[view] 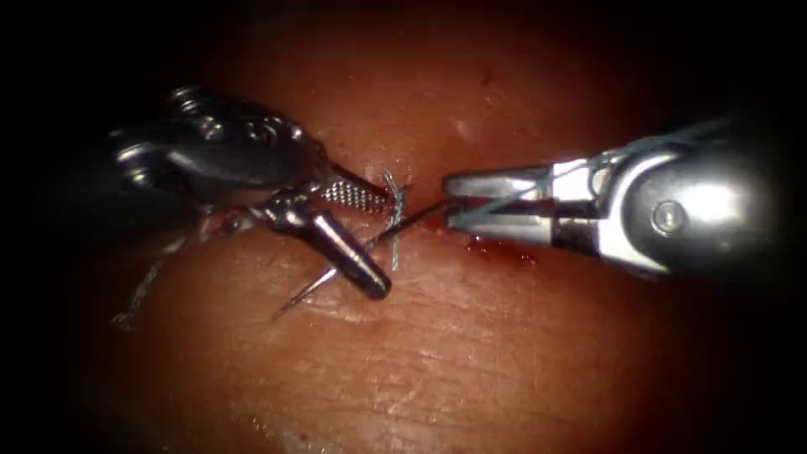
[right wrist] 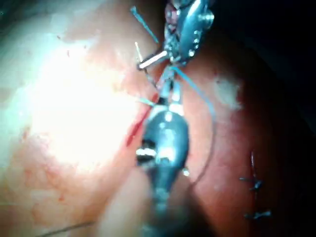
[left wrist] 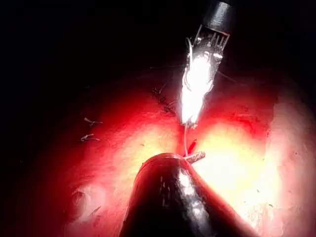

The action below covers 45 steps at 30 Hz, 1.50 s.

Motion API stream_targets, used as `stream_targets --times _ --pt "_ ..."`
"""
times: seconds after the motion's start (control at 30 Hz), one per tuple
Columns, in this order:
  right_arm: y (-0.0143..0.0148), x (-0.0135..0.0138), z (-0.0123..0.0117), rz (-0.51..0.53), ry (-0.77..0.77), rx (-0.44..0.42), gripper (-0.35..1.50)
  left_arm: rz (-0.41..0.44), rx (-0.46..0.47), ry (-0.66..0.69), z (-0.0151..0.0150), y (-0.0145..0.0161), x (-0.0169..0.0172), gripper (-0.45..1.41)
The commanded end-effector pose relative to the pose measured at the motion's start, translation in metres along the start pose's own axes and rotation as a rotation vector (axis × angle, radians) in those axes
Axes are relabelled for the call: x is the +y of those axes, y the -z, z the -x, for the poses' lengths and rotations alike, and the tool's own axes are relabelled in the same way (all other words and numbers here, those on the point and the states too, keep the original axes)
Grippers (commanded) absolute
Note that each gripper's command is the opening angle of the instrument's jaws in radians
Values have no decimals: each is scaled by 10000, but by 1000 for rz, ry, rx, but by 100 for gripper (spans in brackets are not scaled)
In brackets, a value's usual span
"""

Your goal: Wound Closure

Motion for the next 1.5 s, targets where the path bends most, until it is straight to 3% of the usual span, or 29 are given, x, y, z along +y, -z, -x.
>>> stream_targets --times 0.03,0.17,0.33,0.43,0.47,0.67,0.77,0.83,0.93,1.3,1.5 --pt "-8 2 1 0 7 8 -35 -1 2 -3 -5 -4 -5 72" --pt "-8 2 0 6 17 11 -35 16 -7 -4 -3 -6 0 27" --pt "-7 2 -2 9 28 16 -35 46 -25 -20 0 -10 7 2" --pt "-7 2 -3 8 28 16 -35 62 -40 -39 3 -11 10 -40" --pt "-7 2 -3 10 28 14 -35 65 -45 -41 3 -11 9 -45" --pt "-8 4 -4 50 -55 7 -35 39 -34 -16 -2 -13 8 -45" --pt "-8 1 -7 121 -95 12 54 32 -12 4 -6 -15 7 -45" --pt "-10 1 -9 177 -192 -13 101 39 21 3 -8 -16 7 -45" --pt "-12 0 -10 285 -325 -51 123 38 153 7 -13 -16 7 -45" --pt "-14 0 -9 527 -390 -107 118 -23 369 74 -26 -9 2 -45" --pt "-13 1 -8 689 -399 -102 103 -31 393 89 -30 -14 8 -45"
